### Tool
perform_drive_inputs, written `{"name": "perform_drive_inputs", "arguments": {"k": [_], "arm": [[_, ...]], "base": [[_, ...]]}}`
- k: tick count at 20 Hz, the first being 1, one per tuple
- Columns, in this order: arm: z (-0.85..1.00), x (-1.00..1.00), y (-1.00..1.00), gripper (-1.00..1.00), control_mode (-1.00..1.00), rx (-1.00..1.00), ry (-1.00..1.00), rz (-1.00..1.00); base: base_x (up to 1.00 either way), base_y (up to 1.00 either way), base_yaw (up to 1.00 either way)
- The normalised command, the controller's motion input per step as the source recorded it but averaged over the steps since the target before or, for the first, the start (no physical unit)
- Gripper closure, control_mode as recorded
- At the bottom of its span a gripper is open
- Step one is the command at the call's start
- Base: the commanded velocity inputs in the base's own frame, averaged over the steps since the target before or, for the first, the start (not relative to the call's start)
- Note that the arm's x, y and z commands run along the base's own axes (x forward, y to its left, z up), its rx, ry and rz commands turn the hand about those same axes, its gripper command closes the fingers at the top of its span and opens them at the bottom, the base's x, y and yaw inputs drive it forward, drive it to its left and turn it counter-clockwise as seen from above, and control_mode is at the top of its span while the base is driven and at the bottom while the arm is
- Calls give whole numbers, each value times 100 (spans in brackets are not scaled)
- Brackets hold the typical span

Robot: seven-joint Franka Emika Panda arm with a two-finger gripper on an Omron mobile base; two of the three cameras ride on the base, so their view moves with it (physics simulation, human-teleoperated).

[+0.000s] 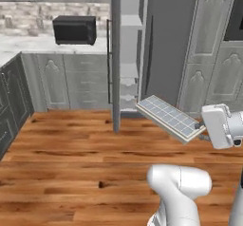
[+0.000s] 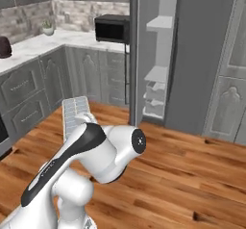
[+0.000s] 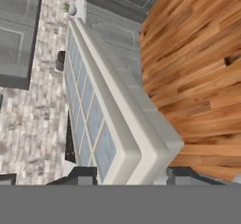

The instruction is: The ice cube tray has been filled with water. Take the tray and place it in the freezer to make ice. Close the freezer door after placing the tray.

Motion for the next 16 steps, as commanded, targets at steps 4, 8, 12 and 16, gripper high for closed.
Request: {"name": "perform_drive_inputs", "arguments": {"k": [4,8,12,16], "arm": [[0,0,0,100,100,0,0,0],[0,0,0,100,100,0,0,0],[0,0,0,100,100,0,0,0],[0,0,0,100,100,0,0,0]], "base": [[2,11,-38],[5,17,-37],[11,32,-32],[31,46,-21]]}}
